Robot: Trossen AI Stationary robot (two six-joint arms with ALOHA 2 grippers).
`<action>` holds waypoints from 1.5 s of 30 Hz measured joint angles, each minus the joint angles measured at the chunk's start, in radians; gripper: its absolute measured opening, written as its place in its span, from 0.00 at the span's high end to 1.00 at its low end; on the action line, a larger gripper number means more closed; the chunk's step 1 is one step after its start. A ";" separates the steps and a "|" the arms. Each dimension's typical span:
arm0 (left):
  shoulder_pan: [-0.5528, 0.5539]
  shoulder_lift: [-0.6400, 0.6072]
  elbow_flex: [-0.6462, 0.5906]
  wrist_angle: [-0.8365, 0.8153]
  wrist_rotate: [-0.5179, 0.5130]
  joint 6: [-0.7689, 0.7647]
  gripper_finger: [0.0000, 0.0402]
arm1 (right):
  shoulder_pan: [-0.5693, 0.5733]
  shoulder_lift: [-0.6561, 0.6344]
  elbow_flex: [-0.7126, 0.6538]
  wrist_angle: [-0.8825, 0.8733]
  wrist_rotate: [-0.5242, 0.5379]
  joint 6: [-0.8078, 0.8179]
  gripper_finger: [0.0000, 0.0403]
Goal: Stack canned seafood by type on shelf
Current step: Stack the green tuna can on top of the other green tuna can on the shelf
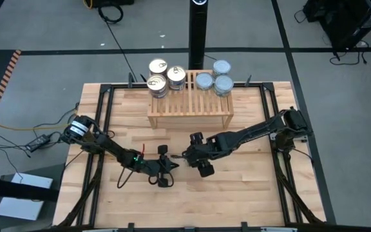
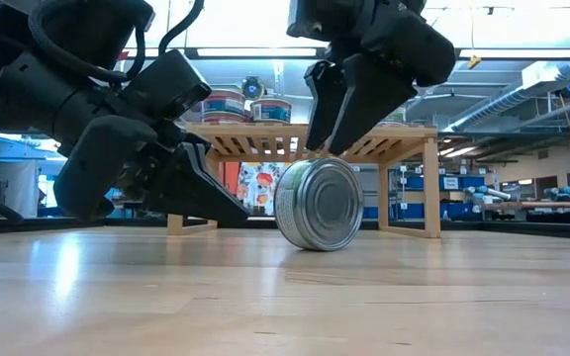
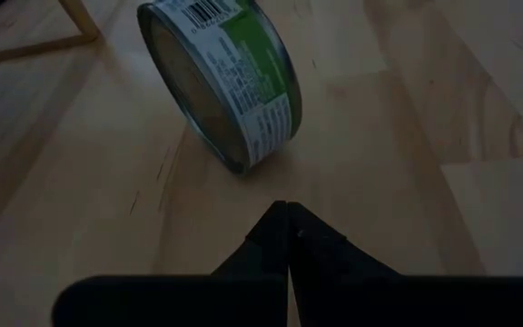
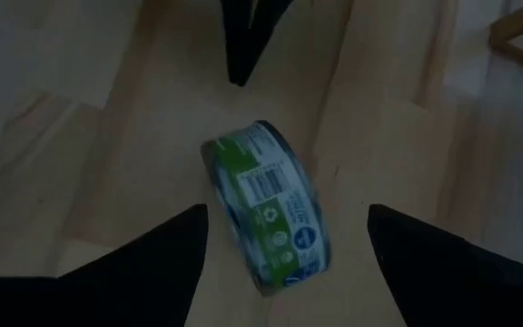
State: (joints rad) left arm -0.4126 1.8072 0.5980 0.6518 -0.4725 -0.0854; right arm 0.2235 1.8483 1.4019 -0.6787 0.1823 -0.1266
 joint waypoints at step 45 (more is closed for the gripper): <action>-0.002 -0.001 0.000 -0.015 0.006 -0.004 0.99 | 0.002 0.078 0.134 -0.145 -0.010 -0.027 0.61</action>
State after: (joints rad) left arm -0.4141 1.8065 0.5980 0.6369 -0.4667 -0.0898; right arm 0.2251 1.9263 1.5357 -0.8242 0.1720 -0.1538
